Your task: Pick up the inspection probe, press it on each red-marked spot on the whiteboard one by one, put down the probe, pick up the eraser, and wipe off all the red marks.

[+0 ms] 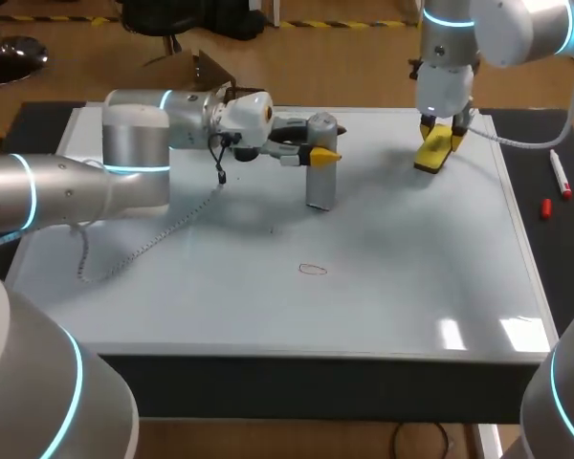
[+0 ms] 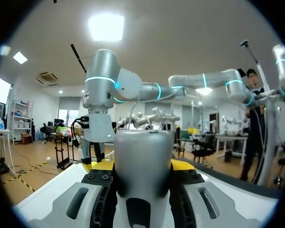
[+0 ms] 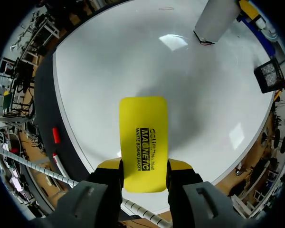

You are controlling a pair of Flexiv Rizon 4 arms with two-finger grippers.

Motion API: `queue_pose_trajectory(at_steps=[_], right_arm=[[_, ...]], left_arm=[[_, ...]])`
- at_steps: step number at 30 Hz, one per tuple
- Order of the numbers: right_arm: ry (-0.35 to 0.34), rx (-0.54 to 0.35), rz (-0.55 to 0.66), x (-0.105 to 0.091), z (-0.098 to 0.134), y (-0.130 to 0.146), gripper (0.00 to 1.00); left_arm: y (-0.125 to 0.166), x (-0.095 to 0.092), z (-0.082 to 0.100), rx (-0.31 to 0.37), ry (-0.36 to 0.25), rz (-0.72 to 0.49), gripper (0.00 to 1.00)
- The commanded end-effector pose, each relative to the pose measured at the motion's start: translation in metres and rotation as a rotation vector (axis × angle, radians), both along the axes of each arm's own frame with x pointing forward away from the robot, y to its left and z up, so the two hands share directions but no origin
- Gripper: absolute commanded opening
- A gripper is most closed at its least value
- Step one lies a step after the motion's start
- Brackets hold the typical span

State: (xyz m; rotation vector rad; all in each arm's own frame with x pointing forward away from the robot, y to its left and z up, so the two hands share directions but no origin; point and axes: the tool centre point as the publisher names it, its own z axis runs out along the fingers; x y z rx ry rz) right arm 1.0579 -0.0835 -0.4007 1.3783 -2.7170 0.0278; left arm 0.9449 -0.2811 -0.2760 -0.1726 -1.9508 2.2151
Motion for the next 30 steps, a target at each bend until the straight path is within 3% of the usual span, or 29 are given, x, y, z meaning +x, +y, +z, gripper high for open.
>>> queue_pose_trajectory(at_steps=[1,15,24,30], right_arm=[[0.001,-0.003,0.002,0.001,0.001,0.000,0.00],[0.001,-0.003,0.002,0.001,0.001,0.000,0.00],[0.001,-0.003,0.002,0.001,0.001,0.000,0.00],[0.001,-0.003,0.002,0.001,0.001,0.000,0.00]], left_arm=[[-0.002,0.005,-0.004,0.000,0.000,-0.008,0.00],[0.004,0.006,-0.004,0.007,0.001,-0.008,0.00],[0.019,0.006,0.033,-0.009,-0.038,0.001,0.00],[0.038,0.011,0.045,-0.026,-0.042,0.025,0.00]])
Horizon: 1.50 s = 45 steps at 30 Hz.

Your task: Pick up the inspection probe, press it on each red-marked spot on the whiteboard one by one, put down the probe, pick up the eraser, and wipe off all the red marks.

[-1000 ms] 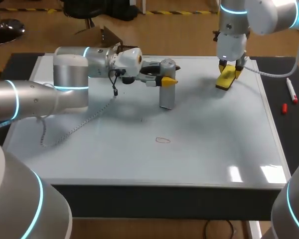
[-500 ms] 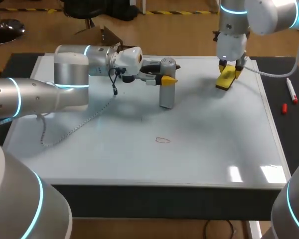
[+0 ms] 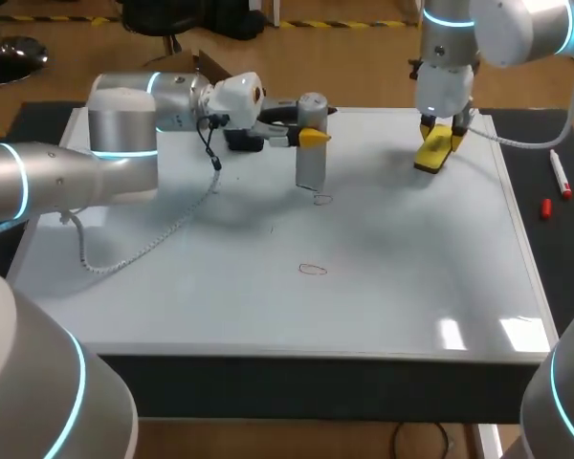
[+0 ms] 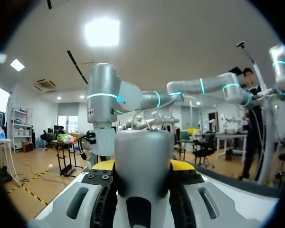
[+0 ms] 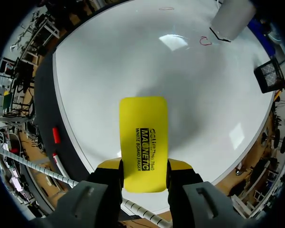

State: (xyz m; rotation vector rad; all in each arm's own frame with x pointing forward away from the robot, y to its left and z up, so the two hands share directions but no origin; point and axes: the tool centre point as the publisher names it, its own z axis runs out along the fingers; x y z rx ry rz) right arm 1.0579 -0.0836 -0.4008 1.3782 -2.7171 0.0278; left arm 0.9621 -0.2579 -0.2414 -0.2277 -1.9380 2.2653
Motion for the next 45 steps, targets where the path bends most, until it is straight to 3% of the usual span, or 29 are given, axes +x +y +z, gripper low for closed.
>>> queue_pose_trajectory(at_steps=[1,26,36,45], right_arm=[[0.001,-0.003,0.002,0.001,0.001,0.000,0.00],[0.001,-0.003,0.002,0.001,0.001,0.000,0.00],[0.001,-0.003,0.002,0.001,0.001,0.000,0.00],[0.001,-0.003,0.002,0.001,0.001,0.000,0.00]], left_arm=[[0.019,-0.005,0.011,0.010,-0.001,0.031,0.00],[0.174,0.035,0.022,0.022,-0.038,0.258,0.00],[0.217,0.043,0.013,0.005,-0.025,0.317,0.00],[0.232,0.045,0.008,-0.012,-0.017,0.340,0.00]])
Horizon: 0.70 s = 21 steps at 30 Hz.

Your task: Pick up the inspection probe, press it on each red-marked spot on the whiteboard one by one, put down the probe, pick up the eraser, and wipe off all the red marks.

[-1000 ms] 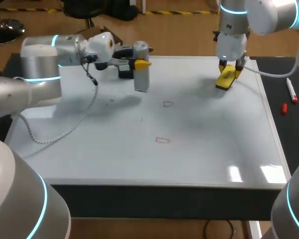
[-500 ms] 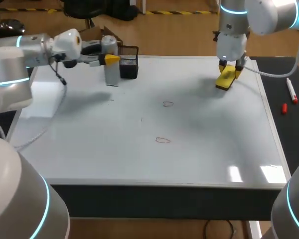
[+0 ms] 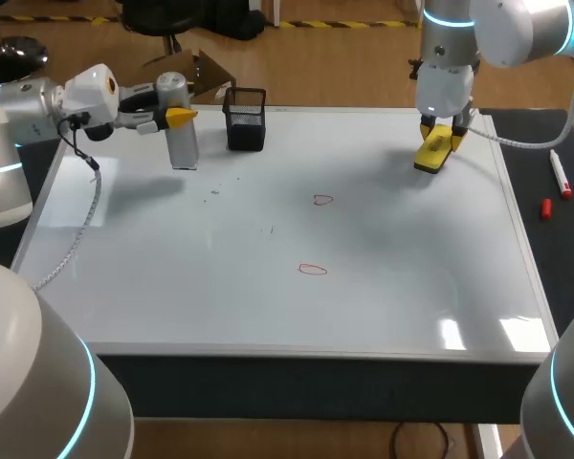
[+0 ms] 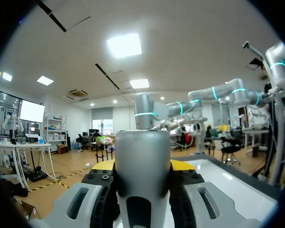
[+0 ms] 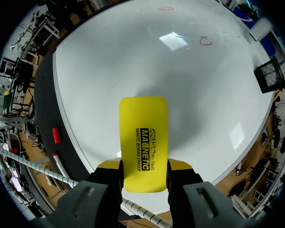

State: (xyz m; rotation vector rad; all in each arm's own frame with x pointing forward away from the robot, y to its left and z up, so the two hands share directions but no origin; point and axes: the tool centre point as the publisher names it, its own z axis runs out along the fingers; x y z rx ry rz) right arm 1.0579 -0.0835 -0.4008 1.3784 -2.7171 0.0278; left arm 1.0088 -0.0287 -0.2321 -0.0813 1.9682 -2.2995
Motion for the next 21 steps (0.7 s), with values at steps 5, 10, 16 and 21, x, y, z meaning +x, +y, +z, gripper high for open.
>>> queue_pose_trajectory(at_steps=[5,10,16,21], right_arm=[[0.001,-0.003,0.002,0.001,0.001,0.000,0.00],[0.001,-0.003,0.002,0.001,0.001,0.000,0.00],[0.001,-0.003,0.002,0.001,0.001,0.000,0.00],[-0.014,-0.020,0.043,-0.001,0.009,0.014,0.00]], left_arm=[[0.006,-0.002,-0.003,-0.012,0.004,0.013,0.00],[0.006,-0.002,-0.003,-0.012,0.004,0.013,0.00],[0.006,-0.002,-0.003,-0.012,0.004,0.013,0.00],[0.006,-0.002,-0.003,-0.012,0.004,0.013,0.00]])
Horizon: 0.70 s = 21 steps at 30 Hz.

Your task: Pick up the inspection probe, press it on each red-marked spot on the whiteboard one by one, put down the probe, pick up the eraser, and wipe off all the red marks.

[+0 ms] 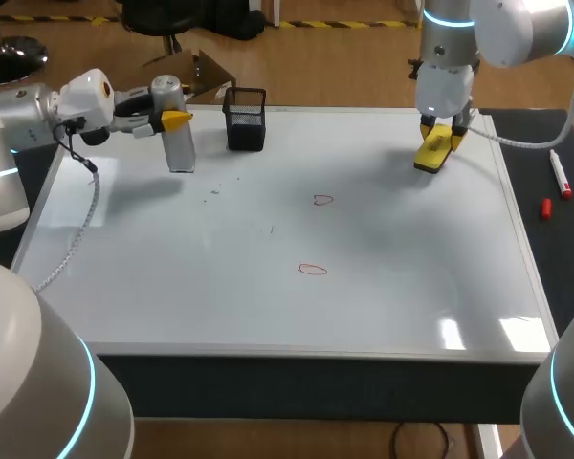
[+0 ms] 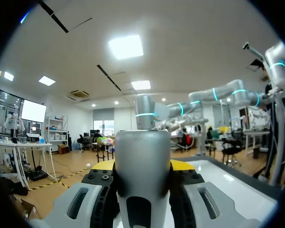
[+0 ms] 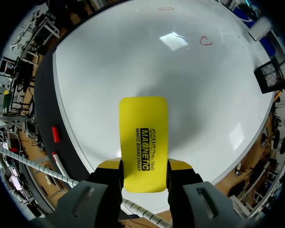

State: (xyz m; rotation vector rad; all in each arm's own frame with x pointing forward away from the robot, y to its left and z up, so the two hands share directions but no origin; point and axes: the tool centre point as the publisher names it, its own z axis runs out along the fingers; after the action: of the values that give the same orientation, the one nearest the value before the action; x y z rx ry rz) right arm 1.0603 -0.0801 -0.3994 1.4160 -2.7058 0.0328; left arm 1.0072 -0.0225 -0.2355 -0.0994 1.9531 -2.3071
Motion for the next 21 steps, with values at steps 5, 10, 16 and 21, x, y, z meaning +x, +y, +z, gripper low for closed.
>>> queue_pose_trajectory(at_steps=[5,10,16,21], right_arm=[[-0.031,-0.026,0.086,-0.012,0.015,0.036,0.00],[-0.060,-0.025,0.162,-0.026,0.024,0.069,0.00],[-0.092,-0.003,0.247,-0.043,0.032,0.110,0.00],[-0.104,0.008,0.298,-0.052,0.032,0.140,0.00]], left_arm=[[0.000,-0.001,0.001,0.000,-0.002,0.003,0.00],[0.000,-0.001,0.001,0.000,-0.002,0.003,0.00],[0.000,-0.001,0.001,0.000,-0.002,0.003,0.00],[0.000,-0.001,0.001,0.000,-0.002,0.003,0.00]])
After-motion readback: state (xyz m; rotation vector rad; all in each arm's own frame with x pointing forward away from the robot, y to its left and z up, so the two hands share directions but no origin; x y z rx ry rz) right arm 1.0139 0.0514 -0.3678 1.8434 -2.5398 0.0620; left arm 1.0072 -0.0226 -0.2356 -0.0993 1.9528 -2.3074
